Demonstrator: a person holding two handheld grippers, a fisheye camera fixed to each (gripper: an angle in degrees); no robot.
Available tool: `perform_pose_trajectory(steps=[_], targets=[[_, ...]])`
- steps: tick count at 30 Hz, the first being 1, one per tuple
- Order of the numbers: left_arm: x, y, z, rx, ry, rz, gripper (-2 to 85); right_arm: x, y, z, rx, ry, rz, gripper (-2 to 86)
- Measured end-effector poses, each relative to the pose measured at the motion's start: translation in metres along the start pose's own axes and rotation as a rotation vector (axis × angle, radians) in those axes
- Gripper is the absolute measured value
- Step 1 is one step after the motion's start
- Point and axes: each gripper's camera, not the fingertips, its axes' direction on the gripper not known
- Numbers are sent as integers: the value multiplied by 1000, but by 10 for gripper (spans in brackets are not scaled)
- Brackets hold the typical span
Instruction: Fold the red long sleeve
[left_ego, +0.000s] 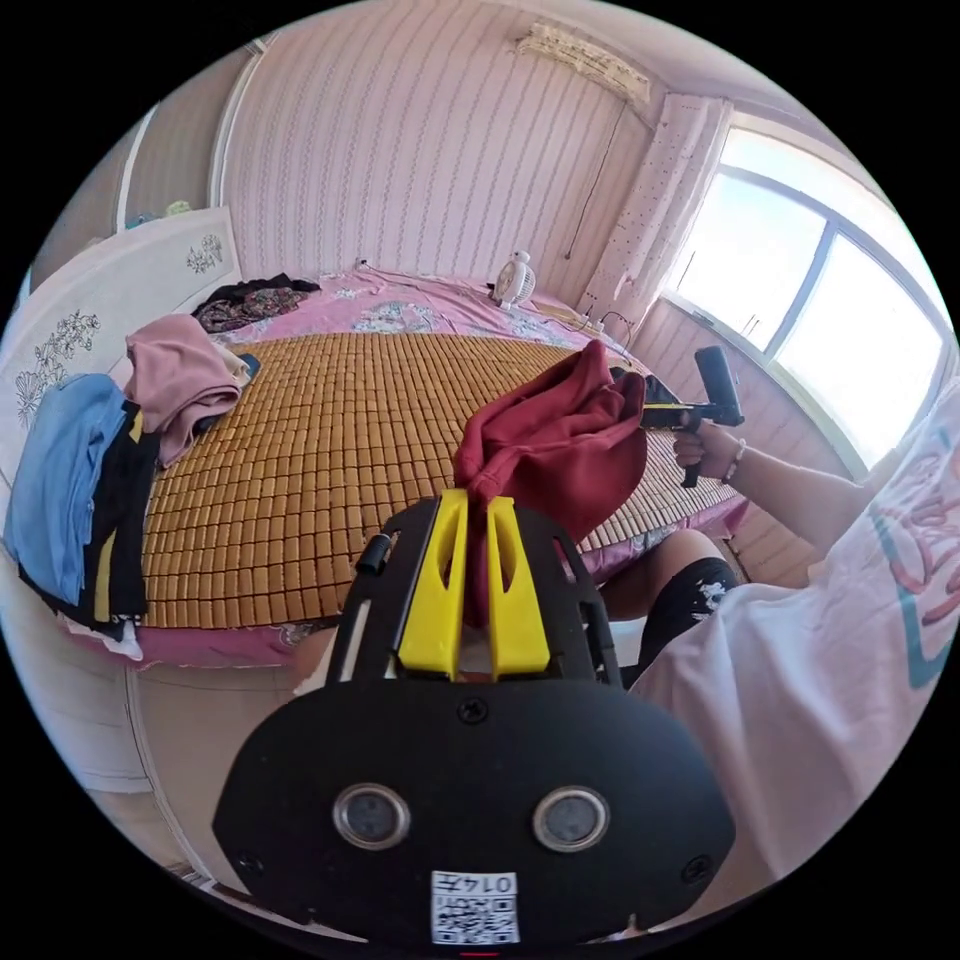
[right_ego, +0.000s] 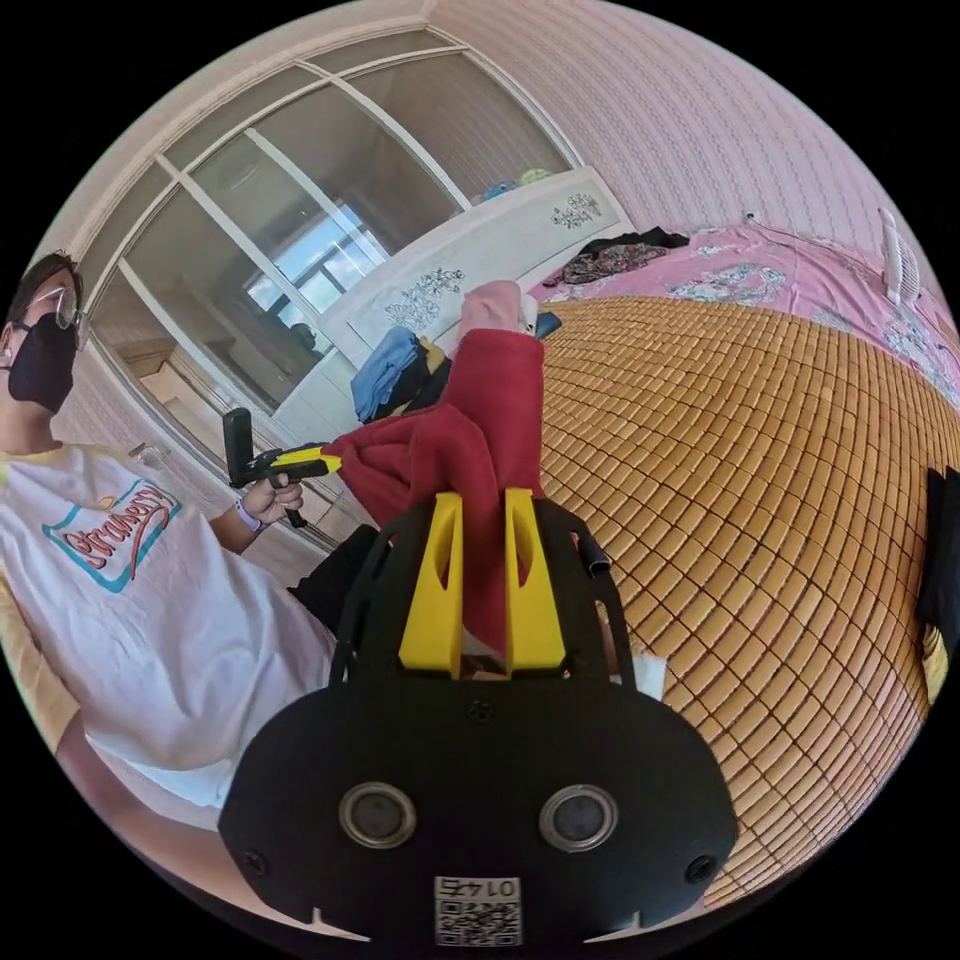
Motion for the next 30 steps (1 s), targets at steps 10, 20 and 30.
perform_pose_trajectory(steps=[10, 20, 30], targets=[[-100, -17, -82, 300, -108, -91, 14, -20, -227, 66, -180, -143, -464, 68], [-320, -66, -23, 515, -255, -464, 95, -138, -533, 281, -197, 132, -499, 133], [-227, 69, 43, 292, -75, -483, 72, -23, -193, 249, -393, 154, -214, 107]])
